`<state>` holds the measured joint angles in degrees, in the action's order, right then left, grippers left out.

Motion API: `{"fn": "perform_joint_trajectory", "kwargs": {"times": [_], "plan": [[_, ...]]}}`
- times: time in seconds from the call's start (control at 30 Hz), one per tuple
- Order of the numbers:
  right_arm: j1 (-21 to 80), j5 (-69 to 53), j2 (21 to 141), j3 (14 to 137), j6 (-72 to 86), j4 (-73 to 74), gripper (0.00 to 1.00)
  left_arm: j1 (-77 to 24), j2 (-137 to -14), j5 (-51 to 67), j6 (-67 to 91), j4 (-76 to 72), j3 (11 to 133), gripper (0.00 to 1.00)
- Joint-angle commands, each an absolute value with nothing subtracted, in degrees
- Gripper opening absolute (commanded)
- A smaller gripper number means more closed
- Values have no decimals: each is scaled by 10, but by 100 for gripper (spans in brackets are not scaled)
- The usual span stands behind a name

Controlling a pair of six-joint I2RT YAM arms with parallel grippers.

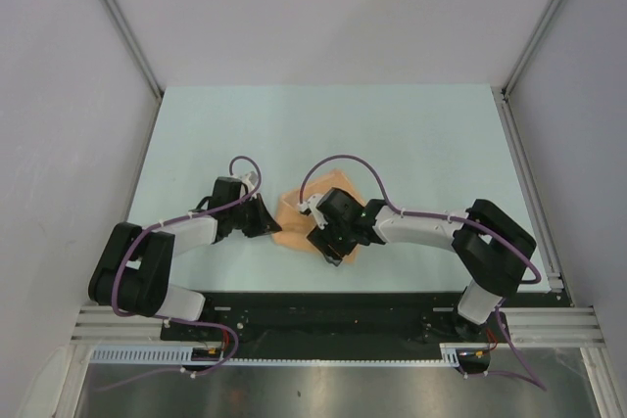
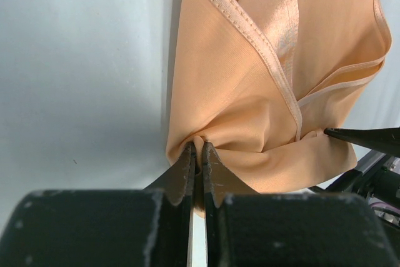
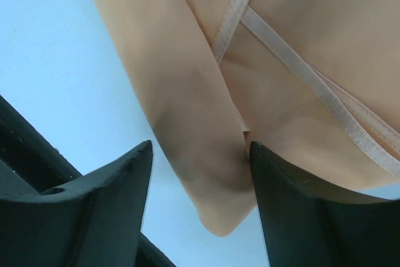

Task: Fold the napkin, place the utensils inside, and roll it up
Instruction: Roll the napkin with the utensil

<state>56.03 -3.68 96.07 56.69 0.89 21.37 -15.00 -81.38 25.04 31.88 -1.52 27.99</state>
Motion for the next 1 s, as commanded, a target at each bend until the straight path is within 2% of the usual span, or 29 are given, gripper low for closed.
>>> {"fn": "perform_joint_trajectory", "kwargs": {"times": [0.0,0.2,0.4,0.5,0.57,0.63,0.73,0.87,0.97], "plan": [[562,-21,963,566,32,235,59,-154,-831,226,295,15,285,0],[565,-33,959,576,54,270,41,-153,-832,223,297,20,288,0],[553,-90,993,583,69,290,36,-153,-853,221,294,30,305,0],[534,-113,1005,580,78,287,38,-154,-866,219,291,39,315,0],[531,-113,990,584,75,289,43,-154,-877,221,288,45,323,0],[533,-108,973,604,71,298,54,-154,-884,227,286,49,330,0],[545,-84,952,640,56,317,65,-154,-889,229,285,51,331,0],[569,-26,950,709,34,320,69,-154,-888,229,285,54,332,0],[588,-2,963,721,2,266,70,-154,-892,232,284,53,333,0]]}}
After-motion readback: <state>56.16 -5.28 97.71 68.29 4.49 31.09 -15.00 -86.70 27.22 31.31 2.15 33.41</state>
